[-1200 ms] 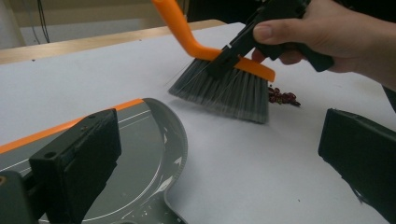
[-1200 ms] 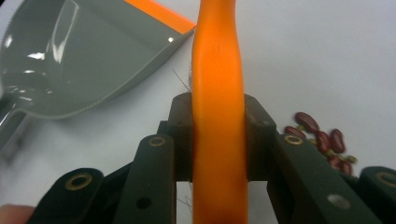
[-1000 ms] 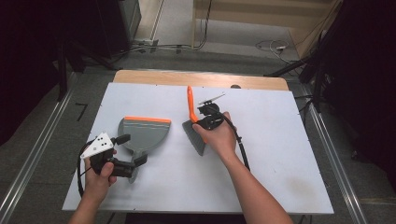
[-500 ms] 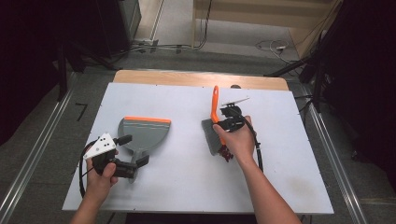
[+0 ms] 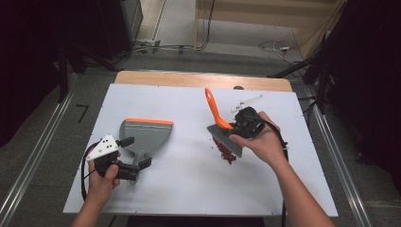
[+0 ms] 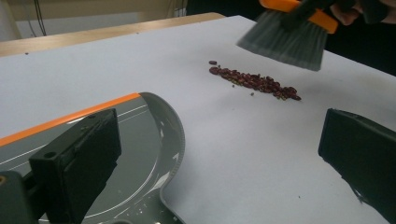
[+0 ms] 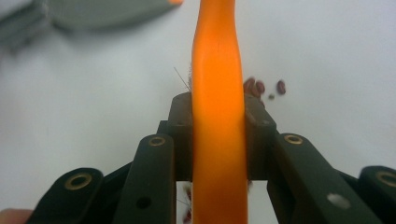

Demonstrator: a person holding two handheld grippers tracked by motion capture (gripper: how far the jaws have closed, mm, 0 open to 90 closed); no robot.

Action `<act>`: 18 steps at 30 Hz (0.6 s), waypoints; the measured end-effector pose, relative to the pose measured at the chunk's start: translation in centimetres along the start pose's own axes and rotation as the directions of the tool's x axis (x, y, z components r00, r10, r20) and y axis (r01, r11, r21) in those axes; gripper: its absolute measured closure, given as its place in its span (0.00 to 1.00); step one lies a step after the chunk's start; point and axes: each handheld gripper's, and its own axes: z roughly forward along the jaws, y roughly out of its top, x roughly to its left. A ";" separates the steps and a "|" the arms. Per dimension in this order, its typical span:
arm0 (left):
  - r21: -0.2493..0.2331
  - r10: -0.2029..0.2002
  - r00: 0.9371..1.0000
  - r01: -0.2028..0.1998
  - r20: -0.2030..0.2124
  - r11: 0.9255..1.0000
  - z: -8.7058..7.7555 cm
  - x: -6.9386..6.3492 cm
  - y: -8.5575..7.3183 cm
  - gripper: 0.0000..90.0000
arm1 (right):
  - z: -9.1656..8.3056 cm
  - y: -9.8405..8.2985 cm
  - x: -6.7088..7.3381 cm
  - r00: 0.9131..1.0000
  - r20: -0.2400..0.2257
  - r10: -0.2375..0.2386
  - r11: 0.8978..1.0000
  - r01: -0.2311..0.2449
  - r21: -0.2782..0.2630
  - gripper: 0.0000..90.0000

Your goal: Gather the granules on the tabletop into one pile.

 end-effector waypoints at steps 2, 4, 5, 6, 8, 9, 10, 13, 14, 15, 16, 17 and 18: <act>0.000 0.001 1.000 -0.001 0.002 1.000 0.1 0.0 0.0 0.00 | -0.3 -1.1 0.2 0.994 -0.015 -0.104 0.994 0.104 0.017 0.76; 0.003 -0.001 1.000 0.001 0.001 1.000 0.1 -0.1 0.0 0.00 | -0.2 -2.2 0.5 0.979 -0.054 -0.196 0.980 0.197 0.030 0.76; 0.002 -0.001 1.000 0.001 0.000 1.000 0.1 -0.1 0.0 0.00 | -0.2 -2.2 0.5 0.979 -0.054 -0.196 0.980 0.197 0.030 0.76; 0.004 0.000 1.000 0.000 -0.001 1.000 0.1 -0.1 0.0 0.00 | -0.1 -2.6 0.8 0.971 -0.065 -0.230 0.972 0.233 0.044 0.76; 0.006 0.002 1.000 -0.002 -0.002 1.000 0.2 -0.1 0.0 0.00 | 0.2 -3.4 1.3 0.957 -0.093 -0.276 0.956 0.283 0.079 0.76; 0.006 0.002 1.000 -0.002 -0.002 1.000 0.3 -0.1 0.0 0.00 | 0.5 -3.7 1.5 0.951 -0.114 -0.286 0.951 0.296 0.083 0.76; 0.010 0.002 1.000 -0.002 -0.001 1.000 0.3 -0.1 0.0 0.00 | 0.8 -4.0 1.7 0.948 -0.134 -0.288 0.949 0.301 0.090 0.76; 0.014 0.004 1.000 -0.004 -0.003 1.000 0.3 -0.1 0.0 0.00 | 2.2 -4.4 1.8 0.937 -0.178 -0.301 0.940 0.323 0.108 0.76; 0.015 0.005 1.000 -0.005 -0.003 1.000 0.3 -0.1 0.0 0.00 | 2.7 -4.5 2.0 0.938 -0.173 -0.301 0.936 0.326 0.133 0.76; 0.015 0.007 1.000 -0.007 -0.003 1.000 0.3 -0.1 0.0 0.00 | 3.0 -4.3 1.7 0.930 -0.173 -0.325 0.932 0.346 0.106 0.76; 0.017 0.008 1.000 -0.008 -0.004 1.000 0.3 -0.1 0.0 0.00 | 3.0 -4.3 1.7 0.930 -0.173 -0.325 0.932 0.346 0.106 0.76; 0.017 0.008 1.000 -0.008 -0.003 1.000 0.3 -0.1 0.0 0.00 | 3.5 -4.0 1.2 0.924 -0.148 -0.353 0.925 0.368 0.091 0.76; 0.016 0.007 1.000 -0.007 -0.003 1.000 0.4 -0.1 0.0 0.00 | 3.5 -4.0 1.2 0.924 -0.148 -0.353 0.925 0.368 0.091 0.76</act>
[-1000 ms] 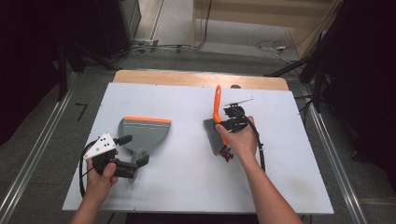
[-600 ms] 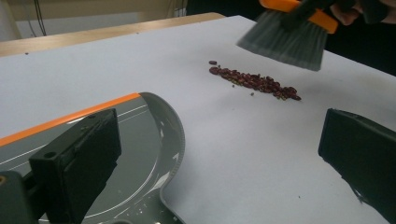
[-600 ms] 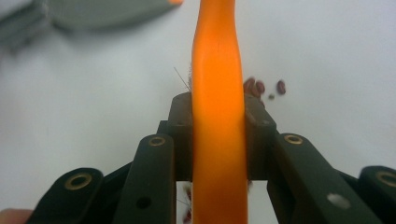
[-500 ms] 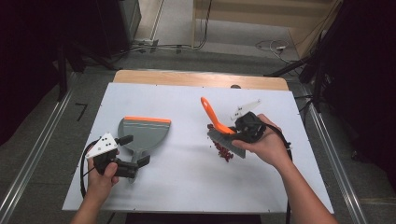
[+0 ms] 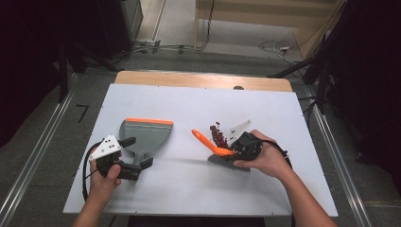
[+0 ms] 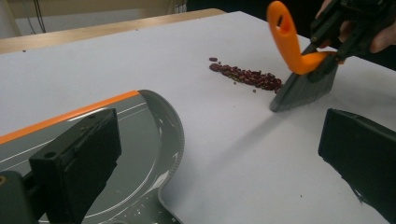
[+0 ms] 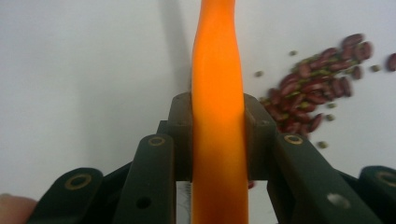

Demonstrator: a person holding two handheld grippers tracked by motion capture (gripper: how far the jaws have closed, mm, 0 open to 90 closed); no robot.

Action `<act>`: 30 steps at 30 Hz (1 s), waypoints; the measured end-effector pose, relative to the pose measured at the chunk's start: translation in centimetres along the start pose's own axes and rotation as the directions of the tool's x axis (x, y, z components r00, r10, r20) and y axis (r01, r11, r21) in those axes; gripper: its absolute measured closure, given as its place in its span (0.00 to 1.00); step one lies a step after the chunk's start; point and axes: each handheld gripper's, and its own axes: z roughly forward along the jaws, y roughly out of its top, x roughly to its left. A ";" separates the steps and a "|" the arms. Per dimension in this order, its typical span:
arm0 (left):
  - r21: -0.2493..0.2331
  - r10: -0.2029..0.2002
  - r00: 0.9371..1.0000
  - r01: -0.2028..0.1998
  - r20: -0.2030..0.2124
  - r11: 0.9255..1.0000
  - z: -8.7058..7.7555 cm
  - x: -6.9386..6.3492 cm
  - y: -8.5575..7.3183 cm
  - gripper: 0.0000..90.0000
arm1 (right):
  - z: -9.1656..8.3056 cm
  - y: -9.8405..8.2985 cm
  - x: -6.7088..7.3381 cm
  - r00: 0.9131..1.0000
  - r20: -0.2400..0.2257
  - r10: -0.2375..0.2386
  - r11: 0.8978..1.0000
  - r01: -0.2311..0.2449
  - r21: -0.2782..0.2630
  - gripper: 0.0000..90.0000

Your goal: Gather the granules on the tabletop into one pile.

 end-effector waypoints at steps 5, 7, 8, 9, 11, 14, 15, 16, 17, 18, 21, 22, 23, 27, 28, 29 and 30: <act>-0.001 -0.002 1.000 0.002 0.001 1.000 0.0 0.0 -0.1 0.00 | 0.5 0.4 -1.5 1.000 0.027 -0.008 1.000 0.009 -0.018 0.76; 0.001 0.000 1.000 0.000 0.001 1.000 0.0 0.0 -0.1 0.00 | 0.7 0.6 -1.9 0.999 0.038 -0.012 1.000 0.013 -0.022 0.76; 0.001 0.000 1.000 0.000 0.002 1.000 0.1 0.0 -0.1 0.00 | 0.9 0.8 -2.1 0.999 0.033 -0.020 0.999 0.021 -0.025 0.76; 0.001 -0.001 1.000 0.001 0.003 1.000 0.1 0.0 -0.1 0.00 | 1.0 1.0 -2.5 0.999 0.046 -0.018 0.999 0.019 -0.026 0.76; -0.001 -0.001 1.000 0.001 0.004 1.000 0.1 -0.1 -0.1 0.00 | 1.0 1.1 -2.7 0.999 0.049 -0.010 1.000 0.011 -0.024 0.76; -0.003 0.002 1.000 -0.002 0.004 1.000 0.1 -0.1 0.0 0.00 | 1.3 1.3 -3.4 0.999 0.044 -0.008 0.999 0.009 -0.033 0.76; -0.003 0.003 1.000 -0.003 0.004 1.000 0.1 -0.1 0.0 0.00 | 1.4 1.4 -3.6 0.999 0.043 -0.007 0.999 0.009 -0.036 0.76; -0.003 0.003 1.000 -0.003 0.004 1.000 0.1 -0.1 0.0 0.00 | 1.4 1.5 -3.7 0.999 0.050 0.000 1.000 0.002 -0.030 0.76; -0.003 0.003 1.000 -0.003 0.005 1.000 0.1 -0.1 0.0 0.00 | 1.5 1.6 -3.9 0.999 0.049 -0.008 0.999 0.010 -0.036 0.76; -0.002 0.004 1.000 -0.004 0.004 1.000 0.1 -0.1 0.0 0.00 | 1.5 1.7 -4.1 0.999 0.051 -0.008 0.999 0.010 -0.039 0.76; 0.000 0.005 1.000 -0.005 0.004 1.000 0.1 -0.2 -0.1 0.00 | 1.6 1.9 -4.5 0.998 0.060 -0.005 0.999 0.008 -0.037 0.76; 0.000 0.005 1.000 -0.005 0.004 1.000 0.1 -0.2 -0.1 0.00 | 1.7 2.0 -4.6 0.998 0.058 -0.007 0.999 0.009 -0.039 0.76; 0.001 0.006 1.000 -0.006 0.004 1.000 0.1 -0.1 -0.1 0.00 | 1.8 2.1 -4.8 0.998 0.064 0.003 0.999 0.000 -0.042 0.76; 0.000 0.006 1.000 -0.006 0.004 1.000 0.1 -0.1 -0.1 0.00 | 1.9 2.4 -5.1 0.998 0.064 -0.005 0.999 0.008 -0.043 0.76; -0.002 0.004 1.000 -0.004 0.004 1.000 0.1 -0.1 -0.1 0.00 | 2.0 2.4 -5.1 0.997 0.073 0.008 0.999 -0.005 -0.044 0.76; -0.003 0.004 1.000 -0.004 0.004 1.000 0.1 -0.1 -0.1 0.00 | 2.0 2.5 -5.2 0.997 0.076 0.016 0.999 -0.013 -0.046 0.76; -0.001 0.004 1.000 -0.004 0.005 1.000 0.1 -0.1 -0.1 0.00 | 2.1 2.6 -5.2 0.997 0.078 0.018 0.999 -0.014 -0.047 0.76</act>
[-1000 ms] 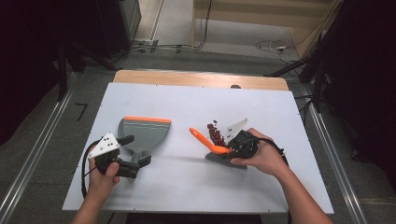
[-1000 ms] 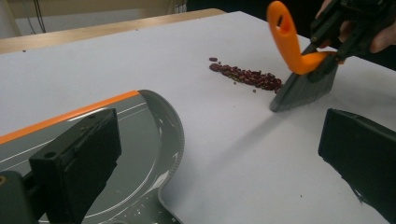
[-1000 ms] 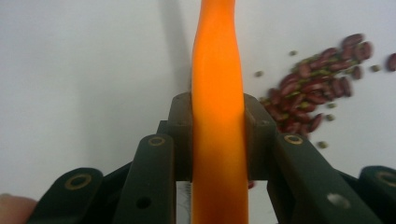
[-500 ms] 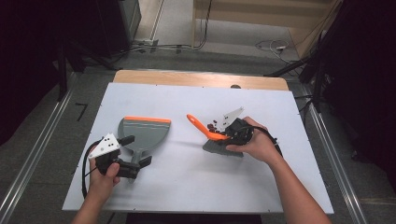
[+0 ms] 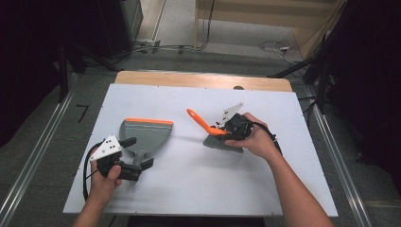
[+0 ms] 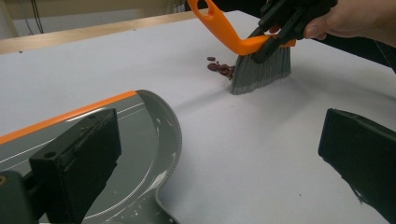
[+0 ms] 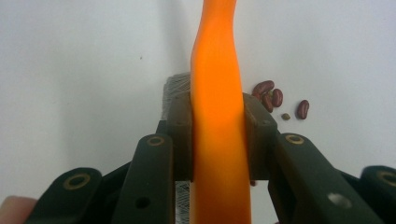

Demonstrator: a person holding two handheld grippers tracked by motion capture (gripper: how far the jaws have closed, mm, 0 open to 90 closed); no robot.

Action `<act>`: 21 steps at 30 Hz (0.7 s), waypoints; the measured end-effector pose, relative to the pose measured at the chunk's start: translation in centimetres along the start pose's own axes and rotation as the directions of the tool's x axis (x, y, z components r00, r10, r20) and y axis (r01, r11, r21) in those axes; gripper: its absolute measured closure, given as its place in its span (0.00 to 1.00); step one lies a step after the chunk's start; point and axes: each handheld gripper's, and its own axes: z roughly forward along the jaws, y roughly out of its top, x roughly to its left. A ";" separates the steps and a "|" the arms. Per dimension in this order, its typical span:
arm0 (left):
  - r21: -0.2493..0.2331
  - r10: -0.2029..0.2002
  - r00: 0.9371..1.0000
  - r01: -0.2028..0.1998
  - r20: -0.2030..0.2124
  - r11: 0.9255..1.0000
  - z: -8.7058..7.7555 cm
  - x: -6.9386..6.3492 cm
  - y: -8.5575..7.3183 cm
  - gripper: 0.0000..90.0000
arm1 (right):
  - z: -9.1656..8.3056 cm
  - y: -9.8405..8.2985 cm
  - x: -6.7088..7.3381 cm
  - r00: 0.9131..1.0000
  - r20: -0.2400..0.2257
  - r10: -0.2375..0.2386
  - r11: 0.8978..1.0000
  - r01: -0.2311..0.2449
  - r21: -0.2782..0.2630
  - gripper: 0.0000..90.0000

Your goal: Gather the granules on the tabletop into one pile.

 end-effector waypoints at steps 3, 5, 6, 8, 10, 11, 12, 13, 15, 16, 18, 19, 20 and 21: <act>0.004 0.002 1.000 -0.002 0.000 1.000 0.0 0.0 0.0 0.00 | 0.1 0.2 -0.1 1.000 0.004 0.006 1.000 -0.006 -0.002 0.76; 0.000 0.001 1.000 -0.001 0.000 1.000 0.0 0.0 0.0 0.00 | 0.2 0.3 -0.3 1.000 0.011 0.010 1.000 -0.010 -0.006 0.76; -0.001 0.000 1.000 0.000 -0.001 1.000 0.0 0.0 0.0 0.00 | 0.3 0.3 -0.3 1.000 0.011 0.019 1.000 -0.018 -0.008 0.76; 0.000 0.000 1.000 0.000 -0.001 1.000 0.0 0.0 0.0 0.00 | 0.4 0.3 -0.4 0.999 0.016 0.029 0.999 -0.028 -0.016 0.76; 0.001 0.000 1.000 0.000 -0.001 1.000 0.0 0.0 0.0 0.00 | 0.5 0.4 -0.5 0.999 0.020 0.043 0.999 -0.043 -0.017 0.76; 0.002 0.001 1.000 -0.001 0.000 1.000 0.0 0.0 0.0 0.00 | 0.5 0.4 -0.6 0.999 0.021 0.046 0.999 -0.046 -0.019 0.76; 0.003 0.002 1.000 -0.002 0.001 1.000 0.0 0.0 0.0 0.00 | 0.6 0.5 -0.5 0.998 0.028 0.060 0.998 -0.059 -0.017 0.76; 0.003 0.005 1.000 -0.005 0.001 1.000 0.1 0.0 0.0 0.00 | 0.6 0.5 -0.5 0.997 0.030 0.069 0.998 -0.069 -0.013 0.76; 0.006 0.006 1.000 -0.006 0.001 1.000 0.1 0.0 0.0 0.00 | 0.7 0.7 -0.5 0.997 0.032 0.076 0.997 -0.076 -0.015 0.76; 0.006 0.006 1.000 -0.006 0.000 1.000 0.1 0.0 0.0 0.00 | 0.7 0.8 -0.5 0.996 0.036 0.080 0.997 -0.080 -0.014 0.76; 0.007 0.007 1.000 -0.007 0.001 1.000 0.1 0.0 0.0 0.00 | 0.8 1.0 -0.6 0.996 0.048 0.081 0.997 -0.080 -0.021 0.76; 0.007 0.007 1.000 -0.007 0.000 1.000 0.1 0.0 0.0 0.00 | 0.8 1.0 -0.6 0.996 0.047 0.081 0.997 -0.081 -0.019 0.76; 0.007 0.007 1.000 -0.007 0.000 1.000 0.1 0.0 0.0 0.00 | 0.9 1.1 -0.7 0.996 0.048 0.079 0.997 -0.078 -0.021 0.76; 0.007 0.008 1.000 -0.008 0.000 1.000 0.1 0.0 0.0 0.00 | 0.9 1.1 -0.7 0.995 0.048 0.084 0.996 -0.083 -0.022 0.76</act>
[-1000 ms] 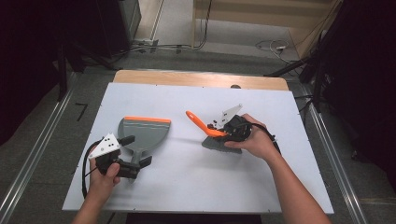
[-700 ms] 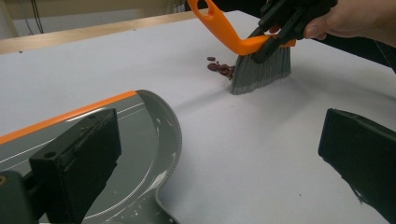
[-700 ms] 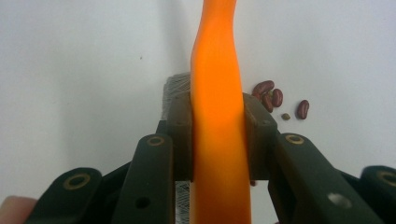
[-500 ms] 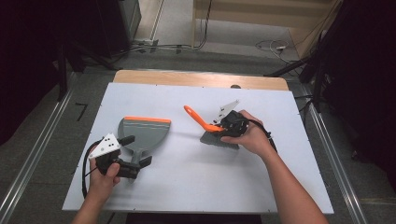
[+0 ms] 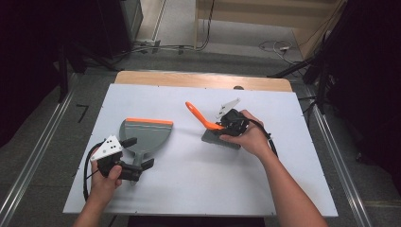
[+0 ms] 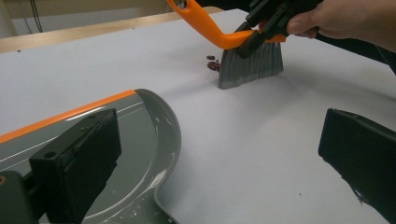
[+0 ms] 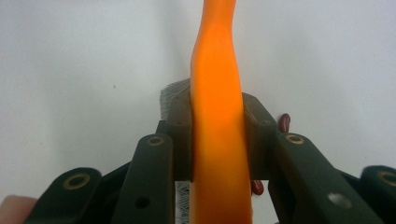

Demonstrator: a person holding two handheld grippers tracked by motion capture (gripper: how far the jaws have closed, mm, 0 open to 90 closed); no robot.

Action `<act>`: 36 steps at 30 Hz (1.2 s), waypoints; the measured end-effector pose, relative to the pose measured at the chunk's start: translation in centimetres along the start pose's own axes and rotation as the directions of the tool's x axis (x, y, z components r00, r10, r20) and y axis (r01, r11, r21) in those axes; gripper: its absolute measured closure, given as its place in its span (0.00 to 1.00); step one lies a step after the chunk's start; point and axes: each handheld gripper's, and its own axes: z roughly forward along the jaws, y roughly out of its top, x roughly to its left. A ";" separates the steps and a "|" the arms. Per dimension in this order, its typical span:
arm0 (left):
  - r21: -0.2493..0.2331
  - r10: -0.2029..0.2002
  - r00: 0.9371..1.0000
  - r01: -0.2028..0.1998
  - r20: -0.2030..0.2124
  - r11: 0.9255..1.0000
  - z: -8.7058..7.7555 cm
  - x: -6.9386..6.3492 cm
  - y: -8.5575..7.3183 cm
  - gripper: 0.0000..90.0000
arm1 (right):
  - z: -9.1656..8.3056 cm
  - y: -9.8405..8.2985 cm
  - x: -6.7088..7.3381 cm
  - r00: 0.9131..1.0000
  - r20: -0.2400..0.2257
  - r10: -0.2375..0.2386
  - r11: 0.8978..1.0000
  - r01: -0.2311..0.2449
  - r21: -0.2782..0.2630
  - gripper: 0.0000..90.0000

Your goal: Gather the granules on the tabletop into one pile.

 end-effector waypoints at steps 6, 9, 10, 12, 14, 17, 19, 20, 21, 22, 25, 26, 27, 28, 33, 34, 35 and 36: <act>-0.001 -0.001 1.000 0.001 0.000 1.000 0.0 0.0 0.0 0.00 | -0.4 -0.3 -0.4 1.000 0.003 0.031 1.000 -0.031 0.001 0.76; 0.002 0.000 1.000 0.000 -0.002 1.000 -0.1 0.1 0.0 0.00 | -0.6 -0.3 -0.1 0.999 -0.011 0.041 0.999 -0.041 0.016 0.76; 0.000 -0.002 1.000 0.002 -0.002 1.000 -0.1 0.1 0.0 0.00 | -0.7 -0.2 0.0 0.999 -0.011 0.034 0.999 -0.034 0.021 0.76; -0.005 -0.004 1.000 0.004 -0.002 1.000 -0.1 0.1 0.0 0.00 | -1.1 0.0 0.3 0.999 -0.021 0.034 0.999 -0.033 0.025 0.76; -0.005 -0.005 1.000 0.005 -0.002 1.000 -0.1 0.1 0.0 0.00 | -1.8 0.1 0.3 0.998 -0.040 0.038 0.999 -0.038 0.013 0.76; -0.002 -0.001 1.000 0.001 -0.002 1.000 -0.1 0.0 0.0 0.00 | -3.9 0.5 -0.8 0.998 -0.021 0.059 0.997 -0.060 -0.054 0.76; -0.003 0.001 1.000 -0.001 0.000 1.000 -0.1 0.0 0.1 0.00 | -4.5 0.7 -1.8 0.996 0.036 0.081 0.994 -0.078 -0.074 0.76; -0.004 0.002 1.000 -0.002 0.002 1.000 -0.1 -0.1 0.1 0.00 | -4.6 0.8 -2.3 0.994 0.070 0.085 0.994 -0.080 -0.076 0.76; -0.004 0.003 1.000 -0.003 0.002 1.000 -0.1 -0.1 0.1 0.00 | -4.6 0.8 -2.3 0.994 0.070 0.085 0.994 -0.080 -0.076 0.76; -0.004 0.004 1.000 -0.004 0.002 1.000 -0.1 -0.1 0.1 0.00 | -4.4 0.8 -2.8 0.990 0.108 0.094 0.994 -0.086 -0.072 0.76; -0.003 0.003 1.000 -0.003 0.002 1.000 -0.1 -0.1 0.1 0.00 | -2.9 0.8 -3.7 0.978 0.194 0.078 0.997 -0.073 -0.030 0.76; -0.003 0.003 1.000 -0.003 0.001 1.000 -0.1 0.0 0.1 0.00 | -2.2 0.7 -3.9 0.974 0.218 0.068 0.998 -0.067 -0.013 0.76; -0.004 0.001 1.000 -0.001 0.000 1.000 -0.1 0.0 0.1 0.00 | -1.6 0.6 -4.1 0.968 0.249 0.040 0.999 -0.041 0.002 0.76; -0.004 0.001 1.000 -0.001 0.002 1.000 -0.1 0.0 0.1 0.00 | -0.9 0.5 -4.1 0.963 0.268 0.030 0.999 -0.035 0.013 0.76; -0.003 0.000 1.000 0.000 0.002 1.000 -0.1 0.1 0.0 0.00 | 0.3 0.0 -3.7 0.972 0.233 0.029 0.999 -0.032 0.011 0.77; -0.003 -0.003 1.000 0.003 0.002 1.000 -0.1 0.1 0.0 0.00 | 0.2 0.1 -3.4 0.976 0.219 0.017 1.000 -0.022 0.019 0.77; -0.003 -0.003 1.000 0.003 0.001 1.000 -0.1 0.1 0.0 0.00 | 0.2 0.1 -3.0 0.977 0.214 -0.003 1.000 -0.003 0.026 0.77; -0.004 -0.003 1.000 0.003 0.002 1.000 -0.1 0.1 0.0 0.00 | 0.1 0.1 -2.7 0.979 0.204 -0.016 0.999 0.009 0.033 0.77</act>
